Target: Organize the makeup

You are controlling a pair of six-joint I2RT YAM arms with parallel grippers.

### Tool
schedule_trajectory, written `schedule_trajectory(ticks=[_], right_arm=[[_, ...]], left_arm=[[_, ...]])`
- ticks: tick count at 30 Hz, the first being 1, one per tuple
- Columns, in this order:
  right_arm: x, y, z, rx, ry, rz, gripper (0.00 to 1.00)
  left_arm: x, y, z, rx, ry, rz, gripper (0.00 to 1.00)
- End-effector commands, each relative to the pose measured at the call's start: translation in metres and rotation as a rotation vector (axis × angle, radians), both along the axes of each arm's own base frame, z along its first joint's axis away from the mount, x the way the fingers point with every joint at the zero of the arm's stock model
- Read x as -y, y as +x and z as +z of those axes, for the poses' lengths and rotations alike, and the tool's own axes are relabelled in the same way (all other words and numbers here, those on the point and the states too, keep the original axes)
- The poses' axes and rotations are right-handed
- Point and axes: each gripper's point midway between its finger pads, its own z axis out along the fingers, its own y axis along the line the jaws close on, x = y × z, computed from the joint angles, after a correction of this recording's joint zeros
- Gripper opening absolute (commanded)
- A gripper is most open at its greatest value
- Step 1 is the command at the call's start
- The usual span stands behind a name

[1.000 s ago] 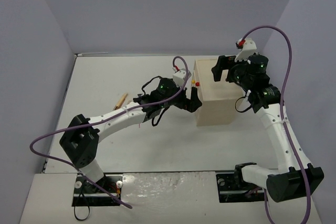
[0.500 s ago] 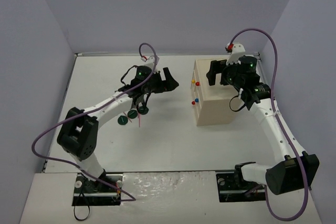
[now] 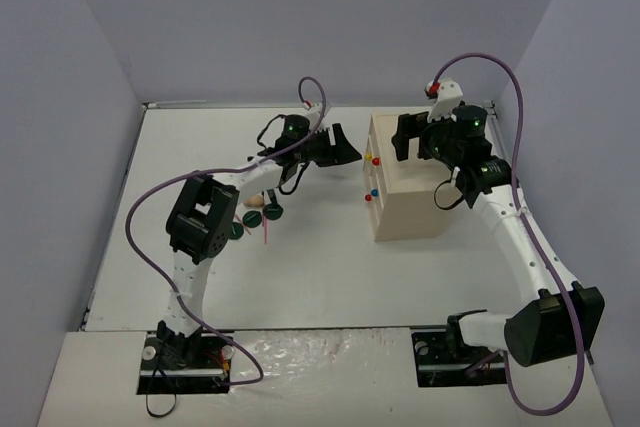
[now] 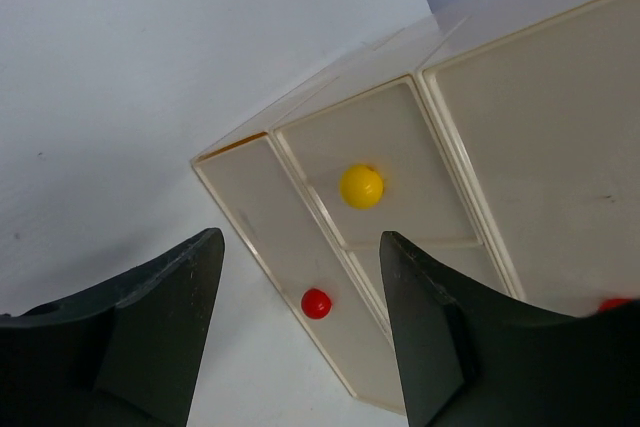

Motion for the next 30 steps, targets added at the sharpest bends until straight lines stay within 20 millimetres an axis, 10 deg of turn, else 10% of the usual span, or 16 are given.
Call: schedule_trajectory(ticks=[1,30], right_arm=[[-0.011,0.015,0.022,0.098,0.004,0.045,1.0],[-0.019,0.018,0.011,0.072,0.022,0.065,1.0]], left_arm=[[0.017,0.007,0.091,0.231,-0.193,-0.107,0.58],[0.043,0.001,0.083,0.295,-0.356,-0.302,0.42]])
